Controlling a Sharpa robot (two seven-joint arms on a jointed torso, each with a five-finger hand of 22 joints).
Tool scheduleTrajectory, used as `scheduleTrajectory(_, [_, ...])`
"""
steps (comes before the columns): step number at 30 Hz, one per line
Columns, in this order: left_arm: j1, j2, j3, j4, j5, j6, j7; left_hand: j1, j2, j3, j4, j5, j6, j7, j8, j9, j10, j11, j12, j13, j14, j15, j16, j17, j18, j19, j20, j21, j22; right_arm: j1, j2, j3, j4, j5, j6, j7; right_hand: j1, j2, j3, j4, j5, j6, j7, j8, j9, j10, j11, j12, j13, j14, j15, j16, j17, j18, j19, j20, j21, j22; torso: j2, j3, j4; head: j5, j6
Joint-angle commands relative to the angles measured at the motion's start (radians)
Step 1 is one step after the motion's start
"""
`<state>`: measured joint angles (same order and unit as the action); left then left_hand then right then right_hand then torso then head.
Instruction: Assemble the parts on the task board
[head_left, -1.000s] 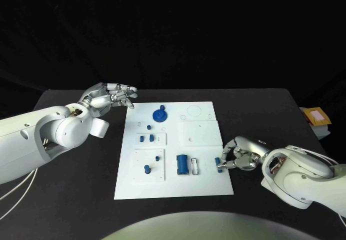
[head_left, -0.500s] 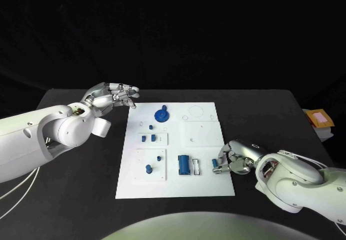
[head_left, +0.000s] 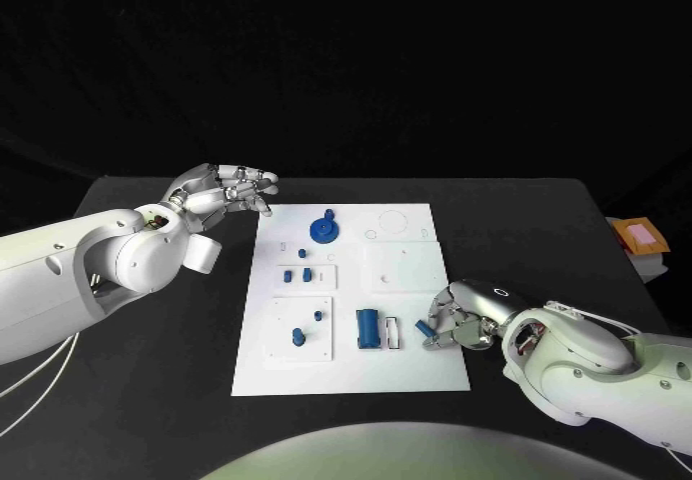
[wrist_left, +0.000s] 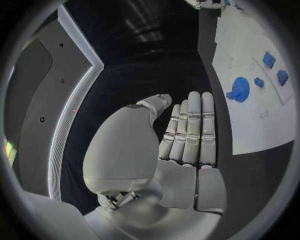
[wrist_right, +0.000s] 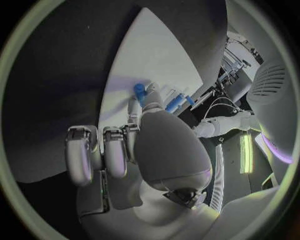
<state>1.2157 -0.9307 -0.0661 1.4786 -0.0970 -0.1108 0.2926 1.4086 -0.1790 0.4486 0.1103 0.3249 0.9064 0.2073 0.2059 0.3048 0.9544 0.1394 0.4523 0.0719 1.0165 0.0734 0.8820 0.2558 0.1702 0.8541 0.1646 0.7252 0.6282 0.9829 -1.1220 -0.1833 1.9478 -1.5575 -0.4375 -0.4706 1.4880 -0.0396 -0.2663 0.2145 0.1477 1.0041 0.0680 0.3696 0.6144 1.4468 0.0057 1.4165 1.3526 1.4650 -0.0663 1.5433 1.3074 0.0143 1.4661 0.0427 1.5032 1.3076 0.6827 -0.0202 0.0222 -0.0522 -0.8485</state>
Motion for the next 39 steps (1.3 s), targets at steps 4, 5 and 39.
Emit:
scheduleTrajectory(4, [0.000, 0.000, 0.001, 0.003, 0.005, 0.013, 0.007, 0.004, 0.009, 0.000, 0.001, 0.003, 0.003, -0.001, 0.003, 0.001, -0.005, 0.000, 0.004, 0.001, -0.004, -0.004, -0.004, -0.001, 0.011, 0.007, 0.003, -0.005, 0.001, -0.015, 0.003, -0.010, -0.001, -0.035, 0.061, -0.047, 0.241, 0.195, 0.056, -0.012, 0.037, 0.002, 0.003, -0.010, -0.115, 0.010, -0.013, -0.066, 0.061, 0.090, -0.004, -0.002, 0.189, -0.002, 0.083, -0.005, 0.009, 0.247, 0.000, 0.0003, 0.0005, -0.003, 0.000])
scheduleTrajectory(5, [0.000, -0.001, 0.001, 0.003, 0.005, 0.014, 0.007, 0.004, 0.009, 0.000, 0.001, 0.003, 0.003, -0.001, 0.003, 0.001, -0.005, 0.000, 0.004, 0.001, -0.004, -0.004, -0.004, -0.001, 0.011, 0.007, 0.003, -0.005, 0.001, -0.015, 0.002, -0.010, 0.001, -0.033, 0.059, -0.048, 0.243, 0.189, 0.072, -0.010, 0.052, -0.001, 0.004, -0.009, -0.113, 0.011, -0.011, -0.067, 0.061, 0.090, -0.003, -0.002, 0.189, -0.002, 0.083, -0.005, 0.009, 0.247, 0.000, 0.0000, 0.0002, -0.003, 0.000])
scheduleTrajectory(39, [0.000, 0.002, 0.001, 0.003, 0.005, 0.019, -0.001, 0.024, 0.014, 0.009, -0.015, 0.005, 0.003, 0.000, 0.003, 0.002, -0.005, -0.001, 0.006, 0.000, -0.006, -0.006, -0.007, -0.003, 0.011, 0.007, -0.001, 0.003, 0.009, 0.026, 0.003, -0.006, 0.058, 0.086, -0.030, -0.031, -0.298, -0.097, 1.046, -0.106, 0.047, -0.005, 0.009, 0.043, -0.052, 0.035, -0.007, -0.045, 0.081, 0.093, 0.002, 0.002, 0.200, -0.005, 0.089, 0.001, 0.025, 0.251, 0.000, -0.0008, 0.0004, -0.008, -0.001])
